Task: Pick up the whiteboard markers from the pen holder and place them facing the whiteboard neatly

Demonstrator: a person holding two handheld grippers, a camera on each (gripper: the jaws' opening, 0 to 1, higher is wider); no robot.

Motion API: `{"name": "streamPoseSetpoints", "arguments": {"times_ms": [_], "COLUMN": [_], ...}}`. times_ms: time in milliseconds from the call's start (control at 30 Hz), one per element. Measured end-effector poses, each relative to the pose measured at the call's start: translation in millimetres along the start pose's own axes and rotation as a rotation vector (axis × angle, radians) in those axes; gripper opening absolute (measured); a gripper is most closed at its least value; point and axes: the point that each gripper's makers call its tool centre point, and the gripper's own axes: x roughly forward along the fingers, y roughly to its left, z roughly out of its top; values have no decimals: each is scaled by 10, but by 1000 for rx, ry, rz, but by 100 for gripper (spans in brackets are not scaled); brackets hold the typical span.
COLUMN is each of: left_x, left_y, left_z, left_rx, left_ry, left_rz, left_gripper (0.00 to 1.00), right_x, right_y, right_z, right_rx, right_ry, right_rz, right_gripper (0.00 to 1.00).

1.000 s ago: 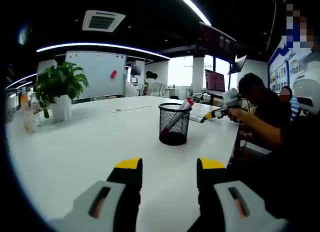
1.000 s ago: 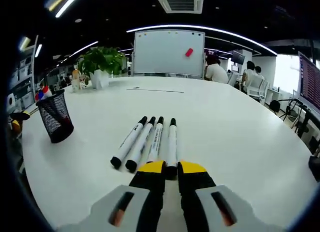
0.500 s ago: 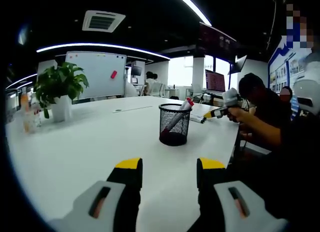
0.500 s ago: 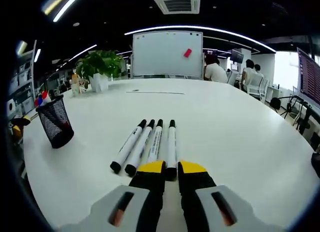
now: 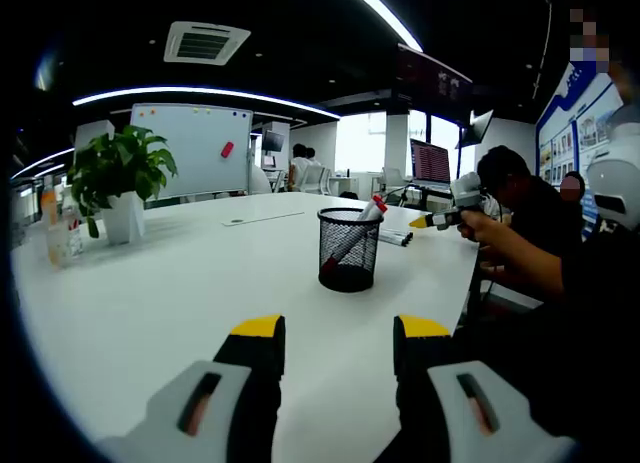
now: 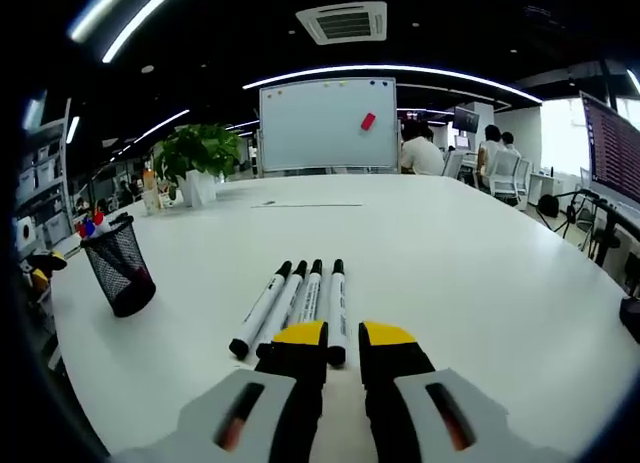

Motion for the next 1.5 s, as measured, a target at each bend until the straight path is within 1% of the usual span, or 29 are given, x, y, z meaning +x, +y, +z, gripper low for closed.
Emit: {"name": "streamPoseSetpoints", "arguments": {"times_ms": [67,100,233,300,367,433,500,567,700,767,867,967,1067,1100,1133,1167,1267,1367,1433,1500], "left_x": [-1,-5,-11,-8,-5,-3,-2,-4,-22,-33,-45,-57,-55,-54,-51,-47,-41,-37,-35,-44], "left_y": [9,17,32,26,24,26,32,30,2,18,38,39,32,28,22,16,15,21,19,27], "left_z": [8,20,26,26,31,36,43,46,130,156,198,226,224,223,221,217,205,178,165,160], "left_rx": [-6,-14,-17,-17,-23,-24,-30,-32,-60,-75,-79,-88,-77,-75,-73,-72,-64,-29,-21,-22], "left_ry": [-5,-12,-14,-14,-17,-19,-24,-25,-68,-81,-103,-114,-109,-108,-107,-105,-100,-80,-71,-67], "left_rz": [3,5,10,10,9,10,11,11,-6,-4,10,7,6,4,1,0,2,9,10,16], "left_gripper": [45,45,45,45,45,45,45,46,50,51,51,52,52,52,52,52,51,49,51,51], "right_x": [-33,-56,-127,-153,-174,-193,-229,-243,-249,-242,-234,-241,-264,-267,-281,-295,-339,-370,-396,-403], "right_y": [-13,-20,-6,28,76,116,194,231,376,389,428,486,543,542,489,465,502,571,585,580], "right_z": [56,99,210,235,270,301,378,424,572,588,596,601,612,619,647,669,691,724,744,741], "right_rx": [-5,-10,5,9,5,-1,-16,-14,-57,-63,-50,-69,-79,-81,-91,-97,-101,-140,-149,-137], "right_ry": [-14,-27,-72,-81,-98,-110,-134,-147,-162,-164,-169,-176,-182,-185,-196,-206,-218,-237,-248,-241], "right_rz": [-7,-7,5,13,26,33,48,58,88,88,108,132,156,152,113,95,101,113,109,107], "right_gripper": [26,27,28,29,37,41,40,40,41,40,40,40,42,43,44,45,43,43,43,42]}}
